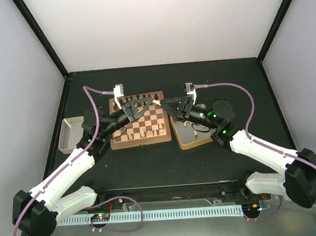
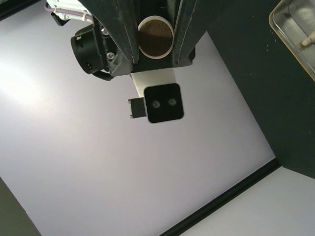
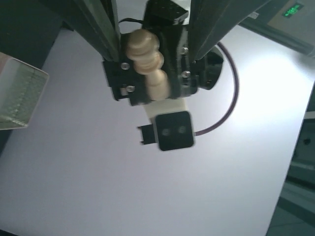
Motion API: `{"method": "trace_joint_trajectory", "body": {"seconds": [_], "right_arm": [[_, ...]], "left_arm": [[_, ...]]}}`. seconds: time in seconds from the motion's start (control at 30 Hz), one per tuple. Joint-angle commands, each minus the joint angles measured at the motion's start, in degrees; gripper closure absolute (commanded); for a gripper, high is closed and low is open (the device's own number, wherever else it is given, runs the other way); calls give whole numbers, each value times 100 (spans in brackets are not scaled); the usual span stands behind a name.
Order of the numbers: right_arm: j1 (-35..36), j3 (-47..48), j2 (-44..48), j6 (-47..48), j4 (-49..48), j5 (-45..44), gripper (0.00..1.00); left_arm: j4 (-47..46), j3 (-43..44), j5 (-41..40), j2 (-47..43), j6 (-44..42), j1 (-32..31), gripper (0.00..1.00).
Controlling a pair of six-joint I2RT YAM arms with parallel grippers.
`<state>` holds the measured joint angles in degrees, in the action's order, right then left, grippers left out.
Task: Set up the chess pieces on the board
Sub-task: Place the chess piece on the chessboard.
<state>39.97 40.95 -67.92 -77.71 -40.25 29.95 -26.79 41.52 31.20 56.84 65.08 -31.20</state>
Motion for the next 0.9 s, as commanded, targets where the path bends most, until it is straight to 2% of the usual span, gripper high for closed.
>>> {"method": "trace_joint_trajectory", "body": {"seconds": [0.0, 0.2, 0.47, 0.63, 0.8, 0.87], "right_arm": [[76, 15, -37, -799, -948, -53, 64], [79, 180, -181, -929, -1038, 7, 72], [103, 382, -337, -904, -936, 76, 70], [107, 411, -502, -1092, -1163, 72, 73], [107, 497, -544, -1093, -1093, 50, 90], [108, 514, -502, -976, -886, 24, 94]], "left_arm": [[-683, -163, -278, -45, 179, -17, 98], [-723, -233, -329, -49, 173, -15, 98], [-901, -350, -362, -3, 297, -13, 99], [-1096, -401, -324, 143, 493, -18, 98], [-1309, -611, -423, 191, 696, 49, 98], [-1210, -696, -501, 131, 672, 103, 94]]}}
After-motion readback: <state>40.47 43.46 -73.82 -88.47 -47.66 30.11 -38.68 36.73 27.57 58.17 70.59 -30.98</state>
